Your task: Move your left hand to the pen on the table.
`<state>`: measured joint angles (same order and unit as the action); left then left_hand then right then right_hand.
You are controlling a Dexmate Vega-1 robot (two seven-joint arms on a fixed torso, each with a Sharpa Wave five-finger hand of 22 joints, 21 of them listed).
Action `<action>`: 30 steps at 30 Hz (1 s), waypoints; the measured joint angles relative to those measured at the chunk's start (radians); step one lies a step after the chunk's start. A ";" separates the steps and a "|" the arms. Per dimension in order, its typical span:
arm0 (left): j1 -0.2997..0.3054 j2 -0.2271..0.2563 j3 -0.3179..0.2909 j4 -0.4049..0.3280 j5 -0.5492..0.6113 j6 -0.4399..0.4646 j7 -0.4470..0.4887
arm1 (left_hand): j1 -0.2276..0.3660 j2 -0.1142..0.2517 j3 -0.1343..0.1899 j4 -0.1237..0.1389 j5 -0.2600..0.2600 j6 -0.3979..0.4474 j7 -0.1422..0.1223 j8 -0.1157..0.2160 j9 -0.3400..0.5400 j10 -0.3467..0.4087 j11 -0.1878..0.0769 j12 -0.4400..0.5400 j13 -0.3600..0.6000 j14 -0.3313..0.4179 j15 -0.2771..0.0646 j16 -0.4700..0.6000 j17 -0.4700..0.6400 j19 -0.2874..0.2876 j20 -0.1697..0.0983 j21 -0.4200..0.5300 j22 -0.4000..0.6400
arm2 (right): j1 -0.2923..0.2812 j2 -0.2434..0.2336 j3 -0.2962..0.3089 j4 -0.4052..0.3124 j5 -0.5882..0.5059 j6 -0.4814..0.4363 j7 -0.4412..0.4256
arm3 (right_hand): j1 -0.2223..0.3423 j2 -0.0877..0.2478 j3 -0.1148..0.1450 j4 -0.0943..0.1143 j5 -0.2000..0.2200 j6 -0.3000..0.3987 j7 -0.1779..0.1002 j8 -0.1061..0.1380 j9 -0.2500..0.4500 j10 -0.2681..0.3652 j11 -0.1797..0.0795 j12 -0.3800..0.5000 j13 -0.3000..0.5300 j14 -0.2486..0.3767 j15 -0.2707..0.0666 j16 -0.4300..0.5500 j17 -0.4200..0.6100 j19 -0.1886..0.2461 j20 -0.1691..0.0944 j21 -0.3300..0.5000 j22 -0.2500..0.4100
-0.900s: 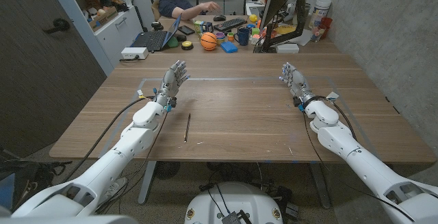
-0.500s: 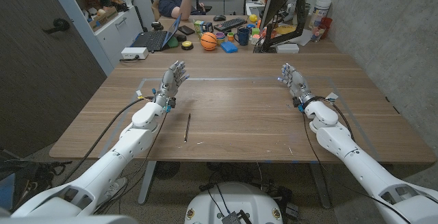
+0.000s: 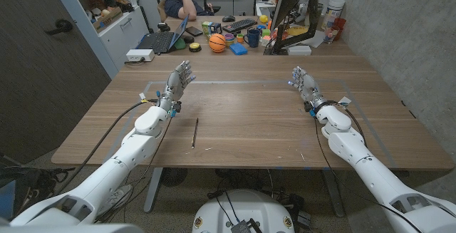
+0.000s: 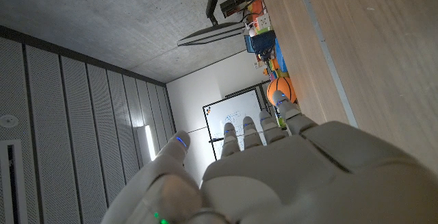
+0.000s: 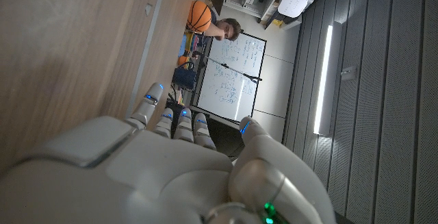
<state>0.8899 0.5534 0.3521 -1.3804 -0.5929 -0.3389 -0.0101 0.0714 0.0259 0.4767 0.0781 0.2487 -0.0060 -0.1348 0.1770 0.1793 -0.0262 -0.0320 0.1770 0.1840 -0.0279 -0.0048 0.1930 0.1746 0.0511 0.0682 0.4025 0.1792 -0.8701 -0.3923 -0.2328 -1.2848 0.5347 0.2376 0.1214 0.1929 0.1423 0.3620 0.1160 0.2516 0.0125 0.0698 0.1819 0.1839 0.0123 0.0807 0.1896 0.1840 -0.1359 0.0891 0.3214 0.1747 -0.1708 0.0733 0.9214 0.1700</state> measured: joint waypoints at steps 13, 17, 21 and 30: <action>0.062 0.079 -0.025 -0.132 0.115 -0.019 0.061 | 0.007 -0.054 -0.028 -0.027 0.009 -0.050 -0.050 0.000 0.000 -0.046 -0.004 0.000 0.000 -0.035 0.035 -0.006 0.000 -0.022 0.022 -0.030 0.000 | -0.004 0.024 0.025 0.004 -0.027 -0.010 0.019 | 0.000 0.000 0.000 0.000 0.000 0.000 0.000 0.000 0.000 0.000 0.000 0.000 0.000 0.000 0.000 0.000 0.005 0.000 0.000 -0.004 0.000; 0.085 0.103 -0.037 -0.175 0.169 -0.013 0.093 | 0.009 -0.059 -0.033 -0.033 0.012 -0.059 -0.059 0.000 0.000 -0.055 -0.003 0.000 0.000 -0.041 0.038 -0.006 0.000 -0.023 0.023 -0.037 0.000 | -0.006 0.031 0.033 0.004 -0.032 -0.013 0.022 | 0.000 0.000 0.000 0.000 0.000 0.000 0.000 0.000 0.000 0.000 0.000 0.000 0.000 0.000 0.000 -0.003 0.005 0.000 0.000 -0.008 0.000; 0.119 0.134 -0.058 -0.232 0.224 -0.004 0.125 | 0.012 -0.070 -0.037 -0.037 0.012 -0.069 -0.069 0.000 0.000 -0.060 -0.001 0.000 0.000 -0.050 0.037 -0.006 0.000 -0.031 0.027 -0.040 0.000 | -0.009 0.035 0.037 0.004 -0.038 -0.016 0.026 | 0.000 0.000 -0.003 0.003 0.000 0.000 0.000 0.000 0.000 0.000 0.000 0.000 0.000 0.000 0.000 -0.004 0.005 0.000 0.000 -0.008 0.000; 0.197 0.200 -0.111 -0.348 0.322 0.010 0.159 | 0.023 -0.093 -0.052 -0.052 0.018 -0.111 -0.078 0.000 0.000 -0.086 -0.008 0.000 0.000 -0.075 0.037 -0.006 0.005 -0.045 0.027 -0.059 0.004 | -0.017 0.042 0.044 -0.010 -0.049 -0.026 0.032 | 0.000 0.000 -0.004 0.004 0.000 0.000 0.000 0.000 0.000 0.000 0.000 0.000 0.000 0.000 0.000 -0.004 0.005 0.000 0.000 -0.012 0.000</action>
<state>1.0871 0.7539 0.2410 -1.7284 -0.2710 -0.3285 0.1490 0.0947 -0.0669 0.4244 0.0261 0.2671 -0.1167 -0.2128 0.1770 0.1790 -0.1118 -0.0397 0.1770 0.1838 -0.1032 0.0318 0.1870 0.1795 0.0062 0.0949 0.3435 0.1835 -0.8870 -0.3507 -0.1890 -1.2950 0.4858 0.2114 0.1535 0.1928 0.1424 0.3582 0.1197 0.2516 0.0125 0.0697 0.1819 0.1838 0.0123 0.0804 0.1896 0.1839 -0.1358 0.0890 0.3174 0.1793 -0.1708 0.0733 0.9097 0.1699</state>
